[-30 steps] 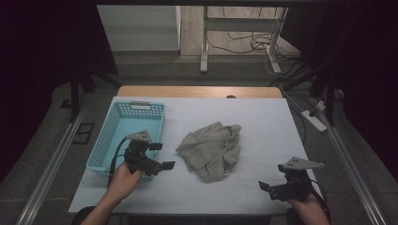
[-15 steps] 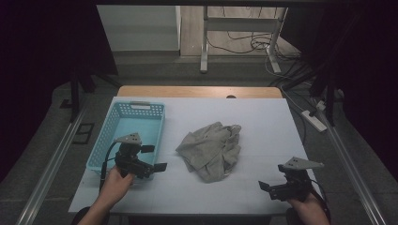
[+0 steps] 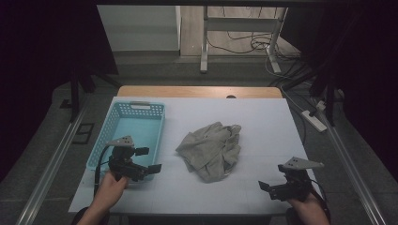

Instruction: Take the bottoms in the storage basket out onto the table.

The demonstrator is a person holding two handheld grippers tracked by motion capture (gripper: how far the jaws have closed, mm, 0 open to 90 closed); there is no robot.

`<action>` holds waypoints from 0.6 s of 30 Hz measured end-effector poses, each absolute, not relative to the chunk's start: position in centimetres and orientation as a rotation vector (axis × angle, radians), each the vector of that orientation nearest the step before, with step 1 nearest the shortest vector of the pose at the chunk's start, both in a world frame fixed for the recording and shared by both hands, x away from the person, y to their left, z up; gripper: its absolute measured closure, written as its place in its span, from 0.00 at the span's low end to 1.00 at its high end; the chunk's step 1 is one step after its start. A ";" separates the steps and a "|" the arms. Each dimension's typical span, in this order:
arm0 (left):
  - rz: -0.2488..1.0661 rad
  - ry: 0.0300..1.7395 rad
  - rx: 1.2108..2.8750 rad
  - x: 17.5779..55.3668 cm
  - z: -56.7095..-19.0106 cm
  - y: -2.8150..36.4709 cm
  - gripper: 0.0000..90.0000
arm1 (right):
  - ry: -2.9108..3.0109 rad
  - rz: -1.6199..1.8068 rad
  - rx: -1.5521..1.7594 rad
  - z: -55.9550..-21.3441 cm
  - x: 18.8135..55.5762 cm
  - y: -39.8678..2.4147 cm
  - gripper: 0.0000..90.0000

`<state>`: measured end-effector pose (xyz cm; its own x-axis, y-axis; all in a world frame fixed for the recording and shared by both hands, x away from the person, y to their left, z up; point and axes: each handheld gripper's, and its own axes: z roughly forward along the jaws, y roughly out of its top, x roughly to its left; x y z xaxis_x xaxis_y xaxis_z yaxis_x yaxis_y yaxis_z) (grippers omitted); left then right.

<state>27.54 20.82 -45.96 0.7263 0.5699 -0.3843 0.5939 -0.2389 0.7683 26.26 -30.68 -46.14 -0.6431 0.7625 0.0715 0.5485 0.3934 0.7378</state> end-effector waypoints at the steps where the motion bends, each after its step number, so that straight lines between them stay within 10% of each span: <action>1: -0.029 0.898 1.907 27.4 -46.0 20.9 0.00 | 2.376 1.098 1.150 -46.1 26.3 -30.7 0.01; 18: -0.018 0.932 1.894 25.3 -46.7 22.5 0.00 | 2.375 1.096 1.151 -46.1 26.2 -30.7 0.01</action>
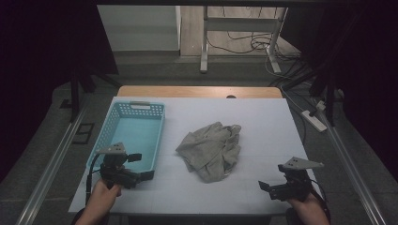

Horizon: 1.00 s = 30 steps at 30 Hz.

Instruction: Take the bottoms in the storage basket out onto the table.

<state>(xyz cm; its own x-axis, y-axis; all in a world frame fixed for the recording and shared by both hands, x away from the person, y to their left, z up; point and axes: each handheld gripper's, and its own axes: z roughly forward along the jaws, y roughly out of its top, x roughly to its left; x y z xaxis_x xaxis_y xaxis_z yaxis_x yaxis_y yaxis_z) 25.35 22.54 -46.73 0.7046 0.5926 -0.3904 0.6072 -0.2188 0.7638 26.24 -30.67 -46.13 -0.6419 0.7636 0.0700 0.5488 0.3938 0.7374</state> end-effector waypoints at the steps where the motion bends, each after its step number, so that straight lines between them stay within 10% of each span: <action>1: -0.018 0.932 1.894 25.3 -46.7 22.5 0.00 | 2.375 1.096 1.151 -46.1 26.2 -30.7 0.01; 30: 0.029 1.021 1.857 21.9 -48.1 25.7 0.00 | 2.370 1.096 1.149 -46.1 26.2 -30.7 0.01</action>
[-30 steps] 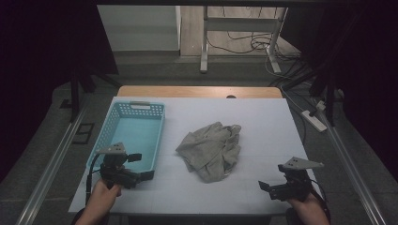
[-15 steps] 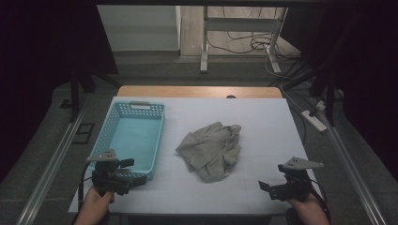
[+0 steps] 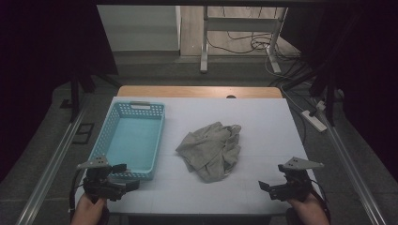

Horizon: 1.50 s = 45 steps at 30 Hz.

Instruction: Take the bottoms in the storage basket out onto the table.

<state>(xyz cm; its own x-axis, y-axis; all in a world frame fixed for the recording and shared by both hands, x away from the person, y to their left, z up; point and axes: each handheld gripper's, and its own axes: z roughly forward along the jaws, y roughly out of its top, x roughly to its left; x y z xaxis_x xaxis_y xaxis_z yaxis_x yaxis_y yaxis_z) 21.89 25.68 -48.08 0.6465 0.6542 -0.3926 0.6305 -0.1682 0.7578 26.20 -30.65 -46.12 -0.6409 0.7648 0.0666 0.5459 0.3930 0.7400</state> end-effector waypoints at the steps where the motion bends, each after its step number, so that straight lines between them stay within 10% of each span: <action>1: 0.032 1.030 1.849 21.7 -48.0 25.9 0.00 | 2.370 1.097 1.149 -46.1 26.2 -30.6 0.01; 45: 0.138 1.144 1.882 19.1 -48.0 28.8 0.00 | 2.355 1.097 1.128 -46.0 26.0 -30.5 0.01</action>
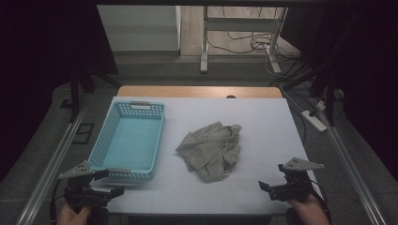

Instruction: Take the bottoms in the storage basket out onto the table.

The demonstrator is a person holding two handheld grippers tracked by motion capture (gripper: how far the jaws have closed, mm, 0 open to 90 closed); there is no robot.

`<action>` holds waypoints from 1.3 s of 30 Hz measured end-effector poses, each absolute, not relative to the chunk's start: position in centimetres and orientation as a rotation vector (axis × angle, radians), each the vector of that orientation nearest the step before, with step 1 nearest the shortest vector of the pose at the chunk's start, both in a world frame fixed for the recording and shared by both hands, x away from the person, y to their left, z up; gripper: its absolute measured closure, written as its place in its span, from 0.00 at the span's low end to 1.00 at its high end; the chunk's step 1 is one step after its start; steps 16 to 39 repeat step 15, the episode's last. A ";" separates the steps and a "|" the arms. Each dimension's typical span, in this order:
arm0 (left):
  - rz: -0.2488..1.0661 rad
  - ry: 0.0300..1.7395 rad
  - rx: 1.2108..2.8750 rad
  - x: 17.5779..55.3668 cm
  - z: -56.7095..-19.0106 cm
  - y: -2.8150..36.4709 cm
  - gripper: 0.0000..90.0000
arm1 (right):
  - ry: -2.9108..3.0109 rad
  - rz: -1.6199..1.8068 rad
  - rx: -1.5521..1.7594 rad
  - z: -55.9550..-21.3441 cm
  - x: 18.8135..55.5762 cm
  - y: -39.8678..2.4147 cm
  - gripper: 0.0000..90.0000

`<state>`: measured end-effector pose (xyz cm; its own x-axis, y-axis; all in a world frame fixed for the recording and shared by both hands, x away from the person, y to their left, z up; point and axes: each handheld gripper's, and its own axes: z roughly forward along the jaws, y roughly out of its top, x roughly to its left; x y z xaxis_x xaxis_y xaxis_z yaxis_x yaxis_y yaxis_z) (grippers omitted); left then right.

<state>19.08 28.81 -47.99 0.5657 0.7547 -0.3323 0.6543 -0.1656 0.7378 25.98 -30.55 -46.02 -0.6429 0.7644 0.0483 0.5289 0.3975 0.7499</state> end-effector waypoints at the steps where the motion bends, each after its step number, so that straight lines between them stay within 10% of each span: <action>1: 0.137 1.144 1.881 19.0 -48.0 28.9 0.00 | 2.355 1.097 1.129 -46.0 26.0 -30.5 0.01; 39: 0.095 1.157 1.915 18.9 -48.1 29.4 0.00 | 2.363 1.090 1.132 -46.1 26.1 -30.5 0.01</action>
